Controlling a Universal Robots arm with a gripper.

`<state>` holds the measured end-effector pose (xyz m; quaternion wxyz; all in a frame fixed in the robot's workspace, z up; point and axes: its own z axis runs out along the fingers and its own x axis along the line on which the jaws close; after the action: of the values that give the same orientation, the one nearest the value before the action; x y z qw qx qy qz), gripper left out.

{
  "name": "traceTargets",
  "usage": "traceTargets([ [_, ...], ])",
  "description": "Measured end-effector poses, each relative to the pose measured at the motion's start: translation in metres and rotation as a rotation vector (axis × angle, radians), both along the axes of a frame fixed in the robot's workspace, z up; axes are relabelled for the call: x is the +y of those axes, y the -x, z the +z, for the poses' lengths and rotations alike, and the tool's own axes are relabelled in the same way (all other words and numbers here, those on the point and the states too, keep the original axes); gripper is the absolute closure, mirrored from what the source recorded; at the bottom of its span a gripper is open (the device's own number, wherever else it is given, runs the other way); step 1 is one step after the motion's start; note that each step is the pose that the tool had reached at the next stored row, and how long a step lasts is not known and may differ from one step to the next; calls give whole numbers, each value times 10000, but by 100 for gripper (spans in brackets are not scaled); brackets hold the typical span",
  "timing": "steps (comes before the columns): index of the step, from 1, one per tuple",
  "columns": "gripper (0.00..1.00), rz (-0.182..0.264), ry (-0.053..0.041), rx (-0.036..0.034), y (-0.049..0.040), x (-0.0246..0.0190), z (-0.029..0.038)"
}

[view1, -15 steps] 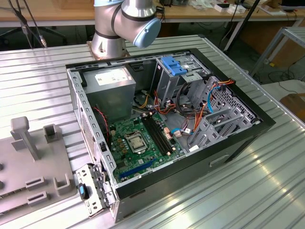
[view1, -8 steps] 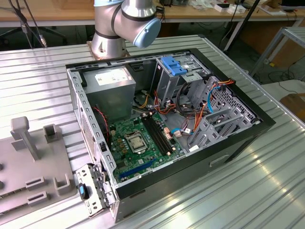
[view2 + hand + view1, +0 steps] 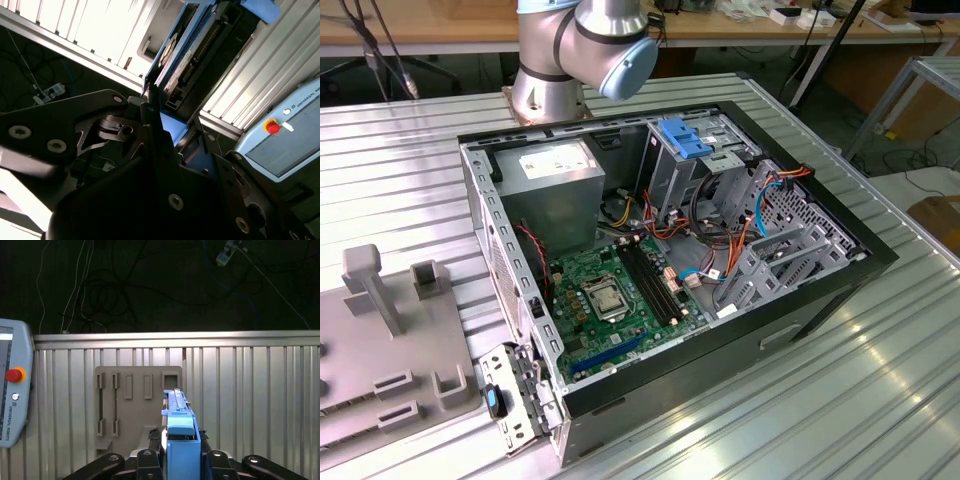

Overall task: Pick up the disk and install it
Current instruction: 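Pick up the disk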

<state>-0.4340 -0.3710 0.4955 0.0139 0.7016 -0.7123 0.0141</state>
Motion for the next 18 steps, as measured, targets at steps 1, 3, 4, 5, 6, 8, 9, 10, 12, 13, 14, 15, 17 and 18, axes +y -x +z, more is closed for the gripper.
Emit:
traceTargets([
  [1, 63, 0, 0, 0, -52, 4, 0],
  [3, 63, -1, 0, 0, -142, 7, 0],
  [4, 63, 0, 0, -1, -183, 8, 0],
  [5, 63, 0, 0, 0, -219, 8, 0],
  [6, 63, 0, 0, 1, -251, 8, 0],
  [8, 63, 0, 1, 1, -273, 8, 5],
  [9, 63, -2, 0, 0, -273, 8, 17],
  [10, 63, -2, 0, -1, -274, 8, 39],
  [12, 63, -1, 0, 1, -275, 8, 72],
  [13, 63, 1, 0, -2, -286, 7, 72],
  [14, 63, 1, 0, 0, -316, 7, 72],
  [15, 63, -1, 1, 1, -371, 8, 73],
  [17, 63, -1, 0, 0, -490, 8, 72],
  [18, 63, 0, 0, 0, -550, 8, 72],
])
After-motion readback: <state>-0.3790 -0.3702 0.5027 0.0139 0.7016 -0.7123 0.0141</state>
